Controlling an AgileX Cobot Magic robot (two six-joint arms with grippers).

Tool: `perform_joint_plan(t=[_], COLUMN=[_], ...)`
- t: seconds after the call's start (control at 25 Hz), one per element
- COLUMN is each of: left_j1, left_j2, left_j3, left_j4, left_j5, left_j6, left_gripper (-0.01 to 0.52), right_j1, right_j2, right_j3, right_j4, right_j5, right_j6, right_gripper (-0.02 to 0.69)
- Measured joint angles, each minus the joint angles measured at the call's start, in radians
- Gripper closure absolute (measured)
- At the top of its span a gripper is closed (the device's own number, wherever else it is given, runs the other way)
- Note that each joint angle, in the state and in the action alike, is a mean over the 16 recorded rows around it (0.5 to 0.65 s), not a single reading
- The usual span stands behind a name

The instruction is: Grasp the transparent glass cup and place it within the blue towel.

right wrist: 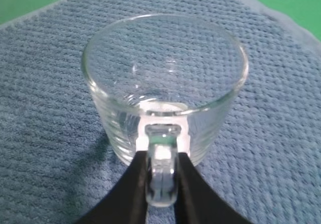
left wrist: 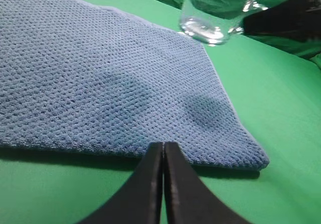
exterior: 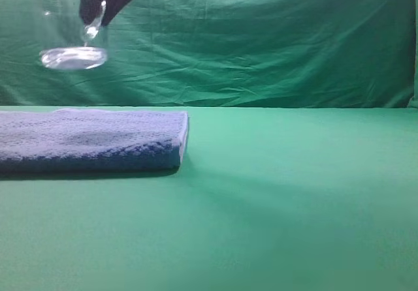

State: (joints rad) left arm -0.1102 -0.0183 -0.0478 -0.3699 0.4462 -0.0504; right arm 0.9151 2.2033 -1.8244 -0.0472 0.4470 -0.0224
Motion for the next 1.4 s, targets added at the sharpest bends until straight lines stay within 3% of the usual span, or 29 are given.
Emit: perform_joint_plan(t=[0.24,0.52,0.64,0.76,0.92,1.12,1.28,1.4], left_j1=[0.0,0.0,0.0,0.0,0.0,0.0,0.0,0.0], left_j2=[0.0,0.0,0.0,0.0,0.0,0.0,0.0,0.0], left_j3=[0.0,0.0,0.0,0.0,0.0,0.0,0.0,0.0], left_j4=[0.0,0.0,0.0,0.0,0.0,0.0,0.0,0.0], left_j5=[0.0,0.0,0.0,0.0,0.0,0.0,0.0,0.0], left_j6=[0.0,0.0,0.0,0.0,0.0,0.0,0.0,0.0], left_gripper=[0.514,0.514,0.514,0.514,0.514,0.514,0.514,0.514], right_j1=[0.037,0.054,0.055,0.055,0.054,0.047,0.037,0.028], right_j2=[0.101,0.143,0.148,0.149,0.137,0.094,0.032,-0.03], right_j3=[-0.088,-0.146,-0.195,-0.268,-0.378,-0.497,-0.544,-0.54], right_j4=[0.001,-0.022,-0.052,-0.092,-0.153,-0.215,-0.238,-0.24], right_j5=[-0.013,0.04,0.136,0.273,0.475,0.693,0.784,0.805], right_j6=[-0.03,-0.045,-0.043,-0.036,-0.007,0.045,0.085,0.11], right_gripper=[0.529,0.329,0.251,0.222,0.282,0.442,0.563,0.602])
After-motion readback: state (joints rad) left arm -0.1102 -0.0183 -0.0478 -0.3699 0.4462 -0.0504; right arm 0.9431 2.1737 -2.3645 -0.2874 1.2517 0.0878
